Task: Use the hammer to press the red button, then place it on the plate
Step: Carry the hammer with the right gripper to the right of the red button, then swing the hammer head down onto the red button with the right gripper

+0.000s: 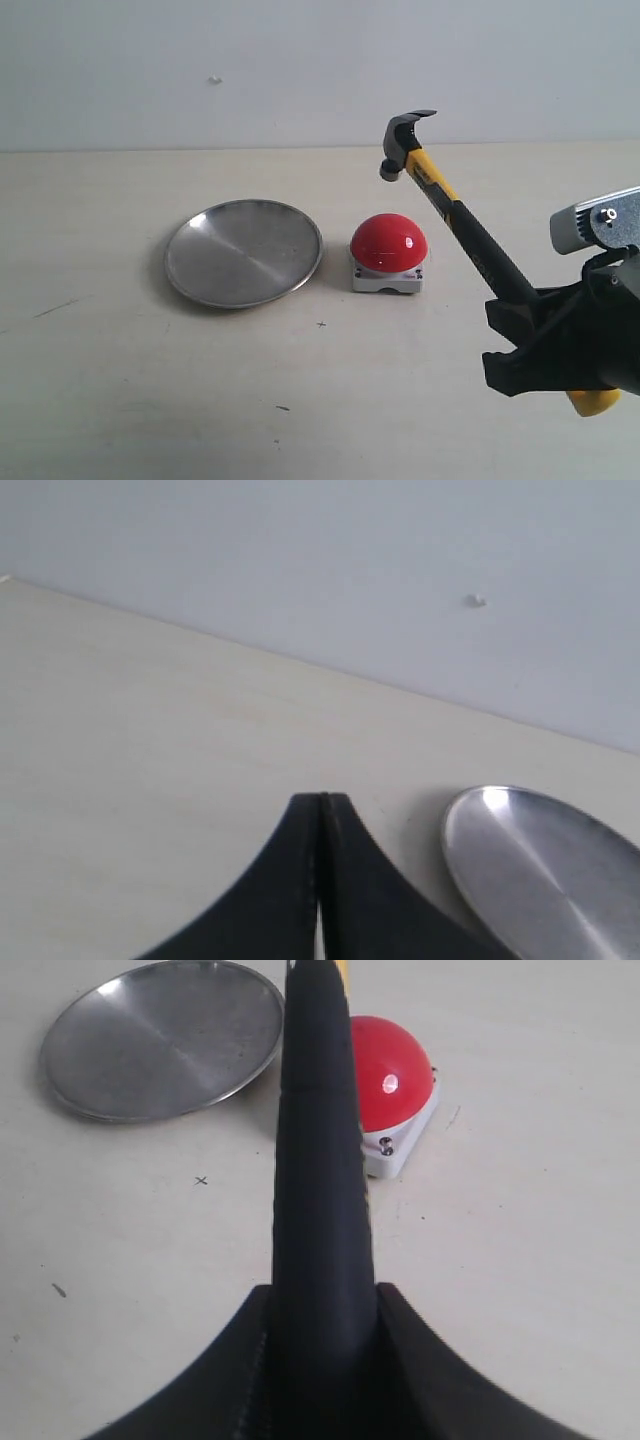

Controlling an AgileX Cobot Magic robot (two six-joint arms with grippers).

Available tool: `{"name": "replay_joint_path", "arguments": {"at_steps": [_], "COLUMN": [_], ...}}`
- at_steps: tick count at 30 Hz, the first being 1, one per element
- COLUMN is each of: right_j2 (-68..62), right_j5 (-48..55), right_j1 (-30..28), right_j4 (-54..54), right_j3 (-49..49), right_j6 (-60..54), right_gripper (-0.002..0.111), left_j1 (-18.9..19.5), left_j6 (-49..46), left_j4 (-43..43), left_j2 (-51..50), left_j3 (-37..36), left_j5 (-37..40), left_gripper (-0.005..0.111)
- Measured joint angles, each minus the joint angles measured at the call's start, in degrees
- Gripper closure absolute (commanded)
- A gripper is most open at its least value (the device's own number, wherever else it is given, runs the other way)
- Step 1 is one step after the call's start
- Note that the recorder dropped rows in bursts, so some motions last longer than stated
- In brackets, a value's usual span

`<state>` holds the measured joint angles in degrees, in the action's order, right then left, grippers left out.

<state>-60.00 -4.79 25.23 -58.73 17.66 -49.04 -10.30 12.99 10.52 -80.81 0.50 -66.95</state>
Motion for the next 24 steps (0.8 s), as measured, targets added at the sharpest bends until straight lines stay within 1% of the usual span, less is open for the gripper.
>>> {"name": "replay_joint_path", "arguments": {"at_steps": [3, 9, 18, 19, 24], "right_j2": [-1.8, -5.8, -12.2, -12.6, -13.4], "right_j5": [-1.8, -3.7, 0.9, 1.6, 7.8], "right_j1": [0.0, 0.0, -0.1, -0.6, -6.6], "right_j4": [0.1, 0.0, -0.5, -0.5, -0.7], "right_j3": [0.0, 0.4, 8.9, 9.3, 10.3], "right_j6": [-0.2, -0.2, -1.4, -1.6, -3.2], "right_gripper": [0.108, 0.108, 0.108, 0.108, 0.108], "left_j1": [0.0, 0.0, 0.0, 0.0, 0.0], "left_j6": [0.4, 0.5, 0.5, 0.5, 0.5], "left_j4": [-1.2, -1.3, -1.6, -1.7, -1.7], "left_j2": [0.0, 0.0, 0.0, 0.0, 0.0], "left_j3": [-0.2, -0.5, -0.5, -0.5, -0.5], "left_j5": [-1.8, -2.0, -2.0, -2.0, -2.0], "left_gripper": [0.107, 0.107, 0.107, 0.107, 0.107]}}
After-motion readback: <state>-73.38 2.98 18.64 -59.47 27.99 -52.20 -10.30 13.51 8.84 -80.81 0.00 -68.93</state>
